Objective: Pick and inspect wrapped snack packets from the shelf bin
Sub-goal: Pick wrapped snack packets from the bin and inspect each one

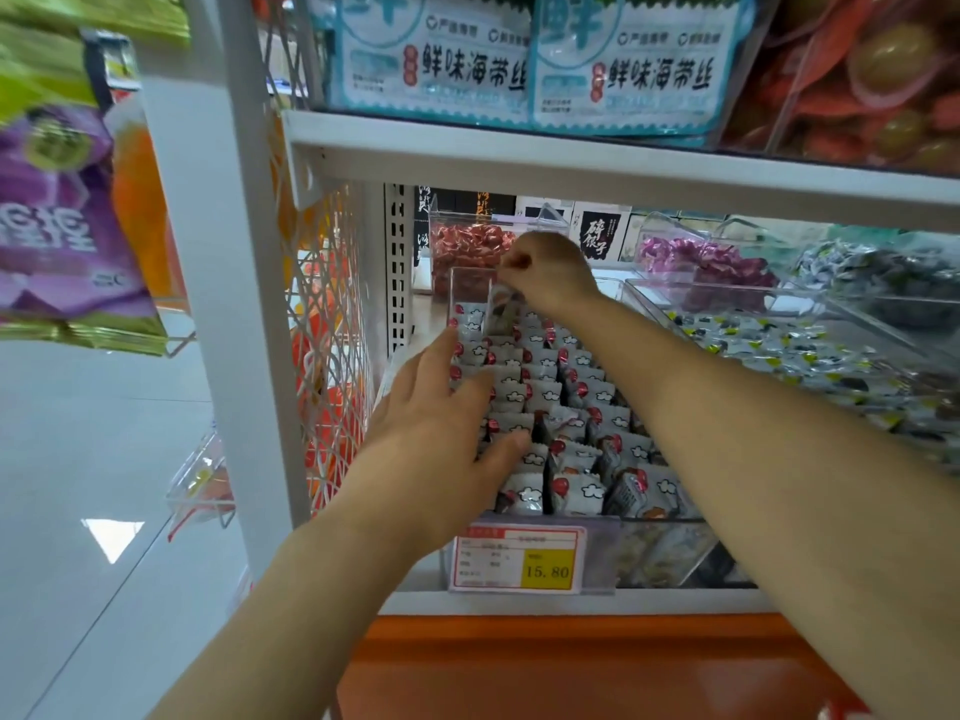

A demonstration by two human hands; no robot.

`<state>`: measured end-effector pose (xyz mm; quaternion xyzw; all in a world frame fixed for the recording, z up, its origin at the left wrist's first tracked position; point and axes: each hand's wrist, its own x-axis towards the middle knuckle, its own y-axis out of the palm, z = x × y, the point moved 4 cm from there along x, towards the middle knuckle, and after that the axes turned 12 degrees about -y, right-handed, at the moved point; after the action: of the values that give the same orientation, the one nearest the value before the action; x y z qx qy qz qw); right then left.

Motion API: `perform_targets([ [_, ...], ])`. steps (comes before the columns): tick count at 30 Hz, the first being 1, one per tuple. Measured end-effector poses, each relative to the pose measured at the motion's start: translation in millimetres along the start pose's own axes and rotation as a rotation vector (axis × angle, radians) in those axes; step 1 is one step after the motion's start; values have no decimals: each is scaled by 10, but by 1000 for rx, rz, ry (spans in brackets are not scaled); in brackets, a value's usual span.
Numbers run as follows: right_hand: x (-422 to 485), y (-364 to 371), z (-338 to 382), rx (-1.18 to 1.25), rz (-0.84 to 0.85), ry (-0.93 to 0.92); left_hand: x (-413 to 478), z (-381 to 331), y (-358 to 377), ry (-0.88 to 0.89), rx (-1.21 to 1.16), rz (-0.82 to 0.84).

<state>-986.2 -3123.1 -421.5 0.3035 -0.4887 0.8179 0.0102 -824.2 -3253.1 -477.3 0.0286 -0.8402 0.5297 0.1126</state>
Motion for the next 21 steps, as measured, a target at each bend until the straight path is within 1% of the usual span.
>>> perform_targets([
  [1, -56, -110, 24, 58, -102, 12, 1, -2, -3, 0, -8, -1],
  [3, -243, -339, 76, 92, -330, 12, -10, -3, -14, -2, -28, -7],
  [5, -515, -531, 105, 169, -534, 37, -40, -5, -36, 6, -27, -52],
  [7, -825, -647, 115, 326, -646, 118, -98, -30, -91, 21, -20, -156],
  [10, -1308, -732, 144, 597, -661, 222, -242, -106, -224, 36, -72, -362],
  [11, -1463, -757, 163, 645, -646, 247, -298, -141, -255, 45, -102, -409],
  [12, -1612, -775, 183, 687, -630, 272, -351, -176, -266, 49, -145, -419],
  [16, -2064, -797, 335, 925, -558, 309, -505, -286, -225, 30, -349, -298],
  [18, -2203, -788, 400, 1033, -535, 327, -545, -283, -185, -15, -426, -234],
  [21, -2327, -762, 444, 1163, -522, 374, -623, -256, -117, -70, -631, -111],
])
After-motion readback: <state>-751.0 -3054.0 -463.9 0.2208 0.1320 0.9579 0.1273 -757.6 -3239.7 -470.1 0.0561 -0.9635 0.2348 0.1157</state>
